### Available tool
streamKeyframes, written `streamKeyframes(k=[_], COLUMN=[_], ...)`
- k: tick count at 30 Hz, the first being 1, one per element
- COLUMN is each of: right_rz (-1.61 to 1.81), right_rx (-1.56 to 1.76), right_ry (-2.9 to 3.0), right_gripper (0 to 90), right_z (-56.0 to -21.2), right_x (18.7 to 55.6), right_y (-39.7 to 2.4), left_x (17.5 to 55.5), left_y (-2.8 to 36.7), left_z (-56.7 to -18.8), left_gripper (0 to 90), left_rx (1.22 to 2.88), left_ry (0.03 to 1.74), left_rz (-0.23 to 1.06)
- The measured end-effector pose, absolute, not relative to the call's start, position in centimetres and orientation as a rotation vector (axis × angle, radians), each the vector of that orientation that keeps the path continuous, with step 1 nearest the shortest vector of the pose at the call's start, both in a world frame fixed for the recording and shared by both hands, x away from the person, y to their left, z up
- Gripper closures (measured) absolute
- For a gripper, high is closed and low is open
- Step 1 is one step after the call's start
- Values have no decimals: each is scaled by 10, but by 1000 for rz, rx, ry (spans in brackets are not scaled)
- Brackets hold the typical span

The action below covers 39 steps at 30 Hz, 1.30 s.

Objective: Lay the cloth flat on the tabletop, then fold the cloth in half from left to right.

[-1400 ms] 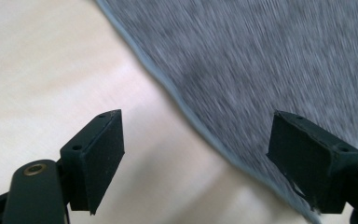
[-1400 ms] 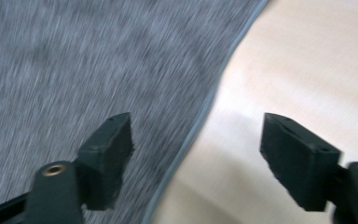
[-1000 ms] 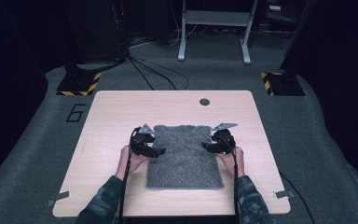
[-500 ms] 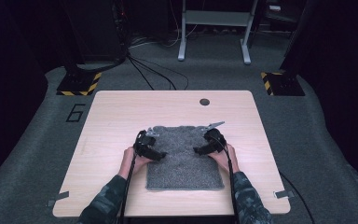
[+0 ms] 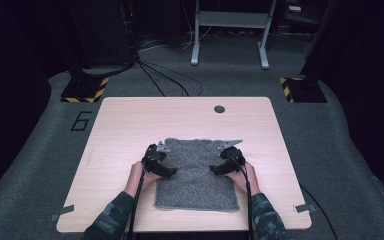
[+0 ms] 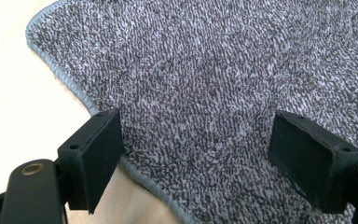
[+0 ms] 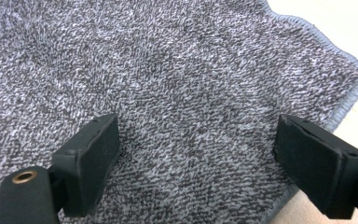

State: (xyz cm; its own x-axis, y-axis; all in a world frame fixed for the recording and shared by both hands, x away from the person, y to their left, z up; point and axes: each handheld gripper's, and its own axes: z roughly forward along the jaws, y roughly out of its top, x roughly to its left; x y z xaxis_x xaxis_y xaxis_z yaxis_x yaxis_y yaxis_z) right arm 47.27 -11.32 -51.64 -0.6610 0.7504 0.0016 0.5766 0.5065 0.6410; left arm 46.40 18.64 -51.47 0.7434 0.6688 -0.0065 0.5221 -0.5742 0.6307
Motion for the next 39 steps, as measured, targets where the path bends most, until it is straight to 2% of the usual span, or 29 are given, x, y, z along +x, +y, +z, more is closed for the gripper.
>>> streamKeyframes(k=[8, 9, 10, 12, 13, 21, 26, 31, 39], right_rz=[901, 896, 896, 956, 1042, 1058, 1070, 1062, 1070], right_rx=[1100, 1090, 1090, 1087, 1115, 1078, 1046, 1002, 817], right_ry=[2496, 2497, 2497, 2496, 2455, 2451, 2462, 2484, 2596], right_gripper=[133, 88, 88, 60, 60, 53, 59, 74, 98], right_z=[-516, -516, -516, -513, -505, -485, -479, -476, -481], right_x=[472, 473, 473, 471, 467, 452, 437, 422, 385], right_y=[-115, -114, -114, -117, -120, -115, -100, -79, -22], left_x=[458, 459, 459, 459, 459, 465, 472, 482, 505], left_y=[187, 188, 189, 191, 194, 208, 215, 224, 233], left_z=[-515, -514, -514, -510, -505, -490, -488, -489, -490], left_gripper=[154, 146, 146, 95, 93, 78, 77, 77, 92], left_rx=[2297, 2298, 2285, 2278, 2252, 2210, 2196, 2179, 2148], left_ry=[901, 896, 896, 899, 899, 921, 950, 983, 1031], left_rz=[301, 284, 283, 299, 297, 339, 359, 313, 294])
